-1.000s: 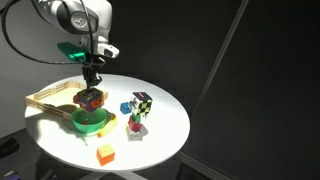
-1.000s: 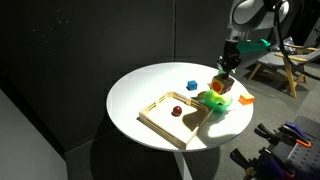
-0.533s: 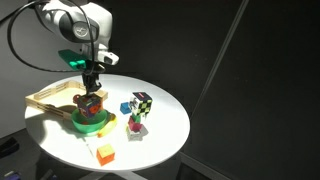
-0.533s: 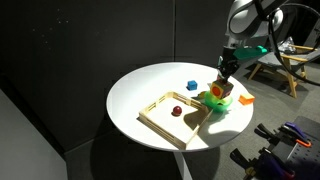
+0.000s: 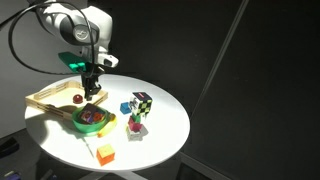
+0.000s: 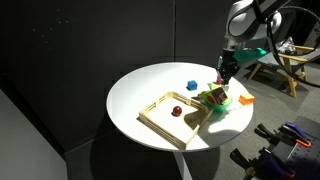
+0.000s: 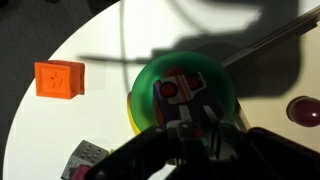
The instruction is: Remove the block with a house image from the wooden tray and move it into the green bowl
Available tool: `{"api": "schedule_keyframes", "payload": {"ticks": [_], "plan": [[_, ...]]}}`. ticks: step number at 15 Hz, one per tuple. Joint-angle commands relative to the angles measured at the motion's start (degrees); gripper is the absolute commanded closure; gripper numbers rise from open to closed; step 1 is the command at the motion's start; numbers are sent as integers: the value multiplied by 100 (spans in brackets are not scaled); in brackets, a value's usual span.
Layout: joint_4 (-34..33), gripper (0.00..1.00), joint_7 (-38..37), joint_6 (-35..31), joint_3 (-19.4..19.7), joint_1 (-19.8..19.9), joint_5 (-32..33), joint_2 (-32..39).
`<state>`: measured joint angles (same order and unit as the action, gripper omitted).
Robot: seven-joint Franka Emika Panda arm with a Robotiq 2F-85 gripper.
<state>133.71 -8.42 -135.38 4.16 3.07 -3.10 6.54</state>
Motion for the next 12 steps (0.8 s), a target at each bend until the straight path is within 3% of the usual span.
{"api": "schedule_keyframes", "payload": {"ticks": [1,7,12], "plan": [[32,49,128,-47,10,35,30,-51],[70,1,125,59,-24,-9,54,-230],[83,0,202,216,-95,-61,45,-481]]}}
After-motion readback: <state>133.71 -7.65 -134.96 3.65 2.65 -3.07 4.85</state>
